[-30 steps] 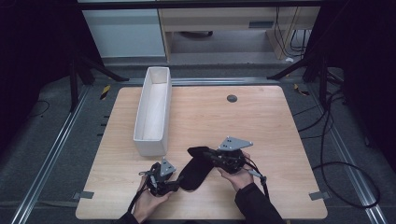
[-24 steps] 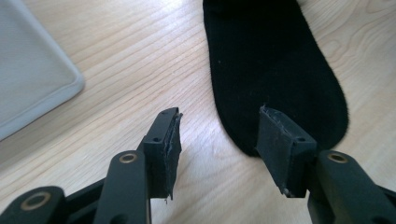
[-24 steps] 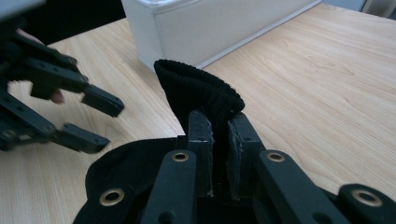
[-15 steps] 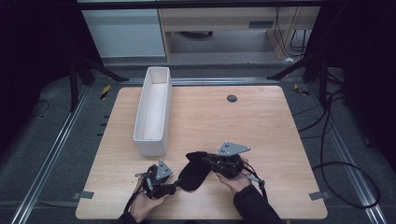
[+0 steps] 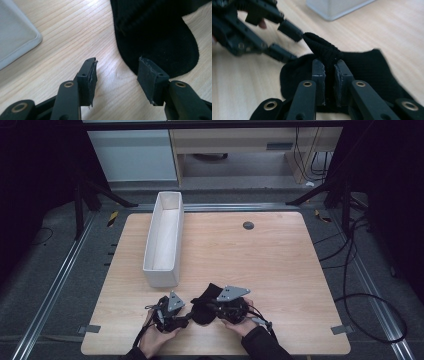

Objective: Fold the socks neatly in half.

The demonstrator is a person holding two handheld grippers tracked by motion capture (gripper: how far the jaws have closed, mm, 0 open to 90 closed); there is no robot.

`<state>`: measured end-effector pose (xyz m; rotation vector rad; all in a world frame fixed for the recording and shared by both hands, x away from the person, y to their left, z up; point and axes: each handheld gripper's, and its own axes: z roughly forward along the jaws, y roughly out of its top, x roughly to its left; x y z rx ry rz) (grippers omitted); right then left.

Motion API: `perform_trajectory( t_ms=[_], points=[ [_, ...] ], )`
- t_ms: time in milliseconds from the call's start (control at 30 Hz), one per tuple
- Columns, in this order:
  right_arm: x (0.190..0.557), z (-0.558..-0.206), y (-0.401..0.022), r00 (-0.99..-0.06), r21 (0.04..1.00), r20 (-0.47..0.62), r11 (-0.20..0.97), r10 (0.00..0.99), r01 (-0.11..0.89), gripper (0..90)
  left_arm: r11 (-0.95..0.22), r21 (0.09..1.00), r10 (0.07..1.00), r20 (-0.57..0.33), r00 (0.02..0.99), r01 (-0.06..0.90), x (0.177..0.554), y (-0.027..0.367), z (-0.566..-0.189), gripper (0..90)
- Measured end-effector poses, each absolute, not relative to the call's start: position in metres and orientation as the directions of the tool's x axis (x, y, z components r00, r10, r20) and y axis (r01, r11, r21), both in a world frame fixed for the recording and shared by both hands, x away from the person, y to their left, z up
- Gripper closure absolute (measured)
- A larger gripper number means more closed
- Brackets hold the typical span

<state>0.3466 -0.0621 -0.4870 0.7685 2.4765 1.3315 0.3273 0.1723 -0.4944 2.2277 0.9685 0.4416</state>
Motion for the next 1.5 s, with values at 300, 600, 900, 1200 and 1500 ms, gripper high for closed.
perform_trajectory(
  t_ms=[300,600,900,1200,1500],
  points=[
    [0.331,-0.494,-0.062,-0.854,0.812,0.11,0.45,0.508,0.372,66.2,-0.423,0.725,0.787,-0.003,0.617,0.544,0.326,0.189,-0.482,47.7],
    [0.325,-0.476,-0.076,-0.84,0.862,0.145,0.35,0.522,0.367,63.8,-0.402,0.751,0.785,-0.013,0.62,0.524,0.326,0.183,-0.473,46.0],
    [0.334,-0.491,-0.058,-0.829,0.831,0.173,0.373,0.531,0.412,63.7,-0.446,0.724,0.755,-0.011,0.655,0.526,0.323,0.177,-0.479,44.1],
    [0.333,-0.502,-0.051,-0.827,0.784,0.175,0.433,0.534,0.445,81.5,-0.513,0.694,0.726,0.036,0.687,0.506,0.318,0.168,-0.488,43.7],
    [0.332,-0.48,-0.059,-0.851,0.849,0.17,0.365,0.497,0.383,85.0,-0.51,0.689,0.737,0.042,0.674,0.515,0.327,0.163,-0.493,44.0]
  ],
)
